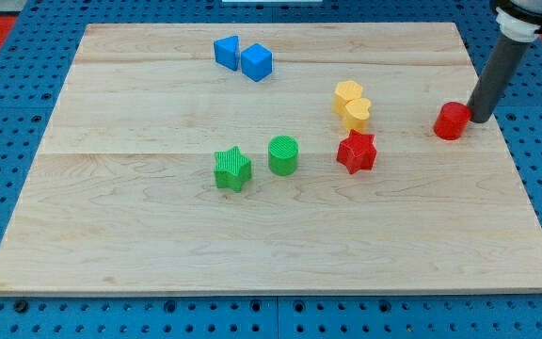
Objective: Push red circle to red star
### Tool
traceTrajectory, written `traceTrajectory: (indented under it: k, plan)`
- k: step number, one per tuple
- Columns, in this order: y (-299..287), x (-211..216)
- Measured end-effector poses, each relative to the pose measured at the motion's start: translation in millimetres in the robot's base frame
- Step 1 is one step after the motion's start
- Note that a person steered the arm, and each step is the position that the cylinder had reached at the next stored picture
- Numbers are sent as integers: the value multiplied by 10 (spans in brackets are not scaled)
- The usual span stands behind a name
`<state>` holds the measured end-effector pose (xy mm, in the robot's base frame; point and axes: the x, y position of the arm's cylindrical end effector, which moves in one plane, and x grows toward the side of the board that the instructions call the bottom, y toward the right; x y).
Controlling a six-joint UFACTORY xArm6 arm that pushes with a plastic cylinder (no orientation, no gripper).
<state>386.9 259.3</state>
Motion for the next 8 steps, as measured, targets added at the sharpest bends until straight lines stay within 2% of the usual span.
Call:
traceTrajectory:
  k: [1,2,3,5,7,8]
  plan:
    - [-6,76]
    - [-191,397]
    - [-247,448]
    - [49,303]
    - [-556,300]
    - [-574,136]
